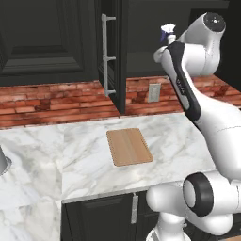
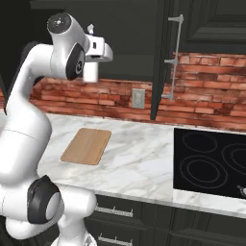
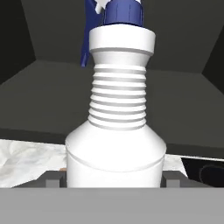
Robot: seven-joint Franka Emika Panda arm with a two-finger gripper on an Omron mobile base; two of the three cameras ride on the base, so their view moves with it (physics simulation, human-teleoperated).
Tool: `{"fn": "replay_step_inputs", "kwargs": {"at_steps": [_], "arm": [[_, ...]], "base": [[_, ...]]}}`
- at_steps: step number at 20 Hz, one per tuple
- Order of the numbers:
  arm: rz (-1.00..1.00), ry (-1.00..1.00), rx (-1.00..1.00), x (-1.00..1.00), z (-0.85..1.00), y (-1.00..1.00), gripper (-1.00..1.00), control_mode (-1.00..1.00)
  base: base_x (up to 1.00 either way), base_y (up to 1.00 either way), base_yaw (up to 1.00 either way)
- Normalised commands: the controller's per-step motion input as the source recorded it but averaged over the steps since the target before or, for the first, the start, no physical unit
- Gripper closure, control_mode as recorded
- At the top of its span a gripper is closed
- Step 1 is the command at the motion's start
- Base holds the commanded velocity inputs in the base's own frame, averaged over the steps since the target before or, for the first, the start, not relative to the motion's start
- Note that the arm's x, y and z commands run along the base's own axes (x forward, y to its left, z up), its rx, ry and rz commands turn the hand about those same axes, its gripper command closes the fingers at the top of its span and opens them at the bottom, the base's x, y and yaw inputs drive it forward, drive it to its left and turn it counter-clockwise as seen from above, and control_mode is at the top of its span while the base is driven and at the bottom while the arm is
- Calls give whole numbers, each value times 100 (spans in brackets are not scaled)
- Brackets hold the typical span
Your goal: Grab the spray bottle from the cabinet, then place it next to the cutting board for sanitizing. Then grab the dish brush from the countertop next to the sink and place it next to the cutting board.
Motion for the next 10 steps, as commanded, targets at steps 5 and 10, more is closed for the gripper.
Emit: {"fn": "replay_step_inputs", "kwargs": {"at_steps": [5, 10], "arm": [[0, 5, 0, -81, -58, 0, 100, -100], [5, 6, 0, -28, -99, 0, 100, -100]], "base": [[0, 0, 0], [0, 0, 0]]}}
